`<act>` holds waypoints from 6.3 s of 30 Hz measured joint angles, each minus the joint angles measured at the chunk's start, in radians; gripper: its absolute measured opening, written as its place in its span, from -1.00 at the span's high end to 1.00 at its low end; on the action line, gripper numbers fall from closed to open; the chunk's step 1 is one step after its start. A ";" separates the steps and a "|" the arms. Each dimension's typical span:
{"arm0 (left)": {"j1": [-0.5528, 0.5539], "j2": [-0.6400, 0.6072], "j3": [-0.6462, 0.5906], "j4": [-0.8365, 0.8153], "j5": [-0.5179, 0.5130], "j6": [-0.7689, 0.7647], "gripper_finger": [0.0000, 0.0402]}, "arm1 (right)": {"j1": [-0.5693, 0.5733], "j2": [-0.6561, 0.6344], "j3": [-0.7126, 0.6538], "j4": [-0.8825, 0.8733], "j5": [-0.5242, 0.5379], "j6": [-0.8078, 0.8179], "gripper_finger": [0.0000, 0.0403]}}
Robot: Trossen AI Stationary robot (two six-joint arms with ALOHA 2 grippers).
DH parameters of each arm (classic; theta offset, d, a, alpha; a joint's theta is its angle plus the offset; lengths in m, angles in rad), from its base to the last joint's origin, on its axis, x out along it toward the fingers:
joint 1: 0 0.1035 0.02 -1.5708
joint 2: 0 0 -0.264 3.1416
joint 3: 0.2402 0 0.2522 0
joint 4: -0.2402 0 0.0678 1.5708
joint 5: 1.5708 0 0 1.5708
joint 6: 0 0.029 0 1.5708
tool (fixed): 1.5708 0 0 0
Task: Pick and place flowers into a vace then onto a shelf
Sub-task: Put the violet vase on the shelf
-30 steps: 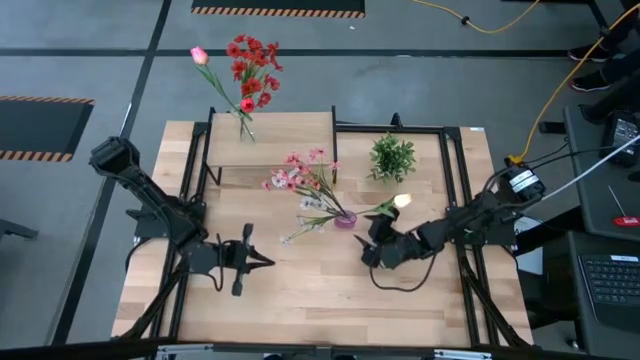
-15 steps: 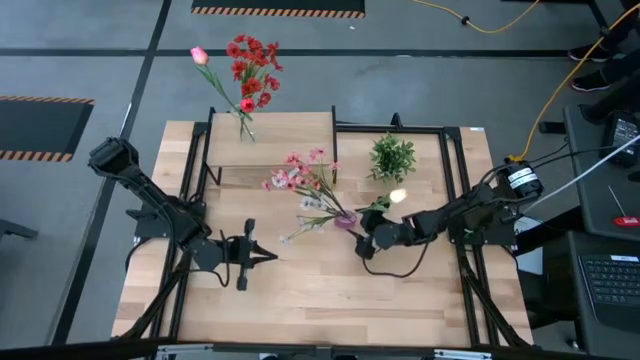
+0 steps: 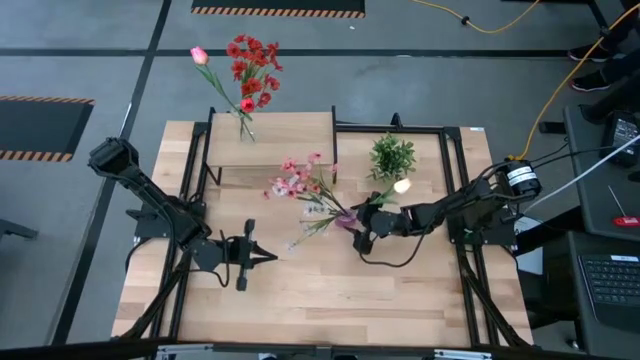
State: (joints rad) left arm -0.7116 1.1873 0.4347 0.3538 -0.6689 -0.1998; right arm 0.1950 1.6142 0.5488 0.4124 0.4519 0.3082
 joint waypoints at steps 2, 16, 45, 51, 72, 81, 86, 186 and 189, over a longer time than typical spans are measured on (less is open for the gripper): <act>0.000 0.000 0.000 0.000 0.000 0.000 0.99 | 0.000 0.001 0.000 0.001 -0.002 -0.004 -0.63; 0.000 0.000 0.000 0.000 -0.001 0.003 0.98 | -0.023 0.083 0.000 0.131 -0.011 -0.086 -0.63; 0.000 0.000 0.000 0.000 0.009 0.004 0.99 | -0.030 0.083 0.000 0.162 -0.118 -0.077 -0.04; 0.000 0.000 0.000 0.000 0.043 0.027 0.99 | -0.030 0.050 0.000 0.162 -0.118 -0.075 -0.04; 0.000 0.000 0.000 0.000 0.041 -0.015 0.99 | -0.089 -0.204 0.140 -0.130 -0.101 -0.229 -0.04; 0.000 0.000 0.000 0.000 0.041 -0.024 0.99 | -0.232 -0.204 0.297 -0.216 -0.120 -0.253 -0.04; 0.000 0.000 0.000 -0.002 0.041 -0.024 0.98 | -0.323 -0.204 0.343 -0.234 -0.197 -0.242 -0.04; 0.000 -0.001 0.000 -0.037 0.033 -0.050 0.98 | -0.618 0.145 0.720 -0.379 -0.541 -0.448 -0.19; 0.000 -0.001 0.000 -0.037 0.033 -0.050 0.98 | -0.618 0.145 0.720 -0.379 -0.542 -0.448 -0.10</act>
State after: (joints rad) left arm -0.7116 1.1866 0.4347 0.3171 -0.6357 -0.2496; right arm -0.4229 1.7596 1.2690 0.0334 -0.0900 -0.1395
